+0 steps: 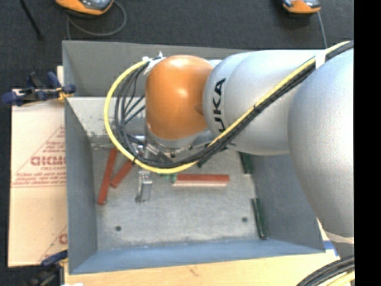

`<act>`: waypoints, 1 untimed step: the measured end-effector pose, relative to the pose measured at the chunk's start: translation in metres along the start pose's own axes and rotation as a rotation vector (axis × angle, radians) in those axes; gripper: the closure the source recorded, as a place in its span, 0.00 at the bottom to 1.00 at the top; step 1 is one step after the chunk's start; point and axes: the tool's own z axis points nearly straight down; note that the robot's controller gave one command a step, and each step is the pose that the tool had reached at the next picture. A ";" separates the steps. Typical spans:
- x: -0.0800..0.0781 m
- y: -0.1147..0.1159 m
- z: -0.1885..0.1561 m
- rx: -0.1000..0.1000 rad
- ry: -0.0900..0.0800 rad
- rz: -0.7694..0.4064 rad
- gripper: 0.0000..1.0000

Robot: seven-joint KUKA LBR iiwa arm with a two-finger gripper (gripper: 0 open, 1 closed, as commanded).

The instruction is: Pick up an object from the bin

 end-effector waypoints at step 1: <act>-0.064 -0.070 0.102 0.004 -0.006 -0.010 0.00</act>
Offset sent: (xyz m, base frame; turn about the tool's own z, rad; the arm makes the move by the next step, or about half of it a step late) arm 0.0624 -0.0636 -0.0978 -0.0152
